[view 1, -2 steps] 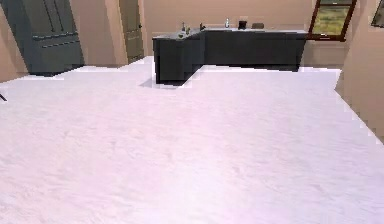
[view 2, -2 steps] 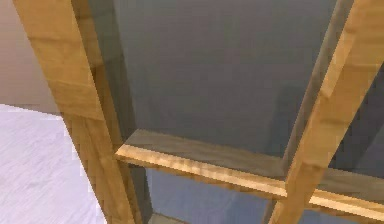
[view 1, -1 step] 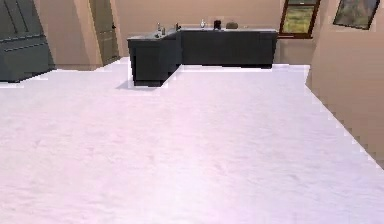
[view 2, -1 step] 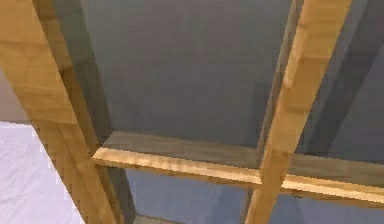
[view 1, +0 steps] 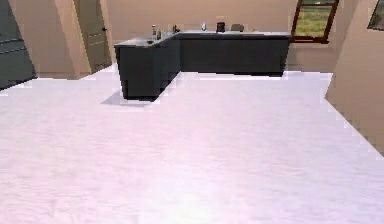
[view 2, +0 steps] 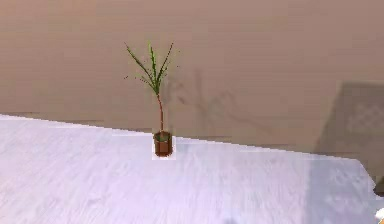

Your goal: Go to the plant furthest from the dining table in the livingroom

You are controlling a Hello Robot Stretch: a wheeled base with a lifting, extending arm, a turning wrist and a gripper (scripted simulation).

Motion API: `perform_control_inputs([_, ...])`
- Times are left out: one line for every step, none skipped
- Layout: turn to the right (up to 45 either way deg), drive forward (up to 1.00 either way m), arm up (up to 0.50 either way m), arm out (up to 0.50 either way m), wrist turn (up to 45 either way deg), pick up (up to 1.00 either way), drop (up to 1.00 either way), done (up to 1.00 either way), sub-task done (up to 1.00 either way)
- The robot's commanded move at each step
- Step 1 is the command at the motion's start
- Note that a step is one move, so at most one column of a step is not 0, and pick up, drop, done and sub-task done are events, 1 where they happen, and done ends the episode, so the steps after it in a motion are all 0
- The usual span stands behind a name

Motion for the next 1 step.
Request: perform_control_inputs([-45.0,0.0,0.0,0.0,0.0,0.0,0.0,0.0,0.0])
